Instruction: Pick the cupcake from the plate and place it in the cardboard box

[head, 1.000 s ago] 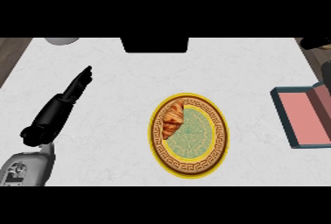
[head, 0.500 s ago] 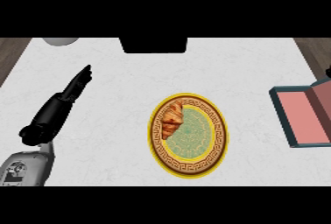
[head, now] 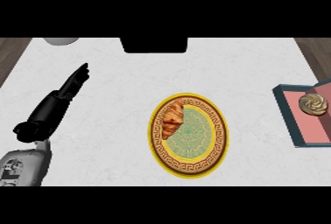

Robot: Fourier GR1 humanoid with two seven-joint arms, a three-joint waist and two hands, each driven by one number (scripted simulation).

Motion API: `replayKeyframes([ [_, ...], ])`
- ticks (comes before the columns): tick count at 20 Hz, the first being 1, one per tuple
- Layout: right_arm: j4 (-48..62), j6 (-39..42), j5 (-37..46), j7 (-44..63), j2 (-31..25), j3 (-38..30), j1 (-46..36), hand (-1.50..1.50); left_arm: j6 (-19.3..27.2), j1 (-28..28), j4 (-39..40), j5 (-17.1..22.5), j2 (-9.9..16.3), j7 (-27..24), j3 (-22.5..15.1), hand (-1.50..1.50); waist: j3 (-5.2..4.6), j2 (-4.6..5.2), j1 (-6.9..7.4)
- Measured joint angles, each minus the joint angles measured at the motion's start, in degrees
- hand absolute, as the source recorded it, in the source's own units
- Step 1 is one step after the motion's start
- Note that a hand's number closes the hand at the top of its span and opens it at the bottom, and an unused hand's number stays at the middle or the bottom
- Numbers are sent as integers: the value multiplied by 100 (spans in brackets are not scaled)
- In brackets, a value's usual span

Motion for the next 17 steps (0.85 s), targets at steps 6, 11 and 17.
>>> replayKeyframes([
  [6,-660,-701,-696,-781,193,-611,9,-150,74,51,12,-67,-62,-7,-5,0,7,-28,-55],
  [11,-936,-1666,-1758,-1163,496,-1839,-223,-150,79,123,13,-74,-90,-23,-19,0,17,-36,-94],
  [17,-1089,-2221,-2683,-1611,602,-2879,144,-150,25,93,-55,-71,-53,-8,1,0,8,-15,-60],
])
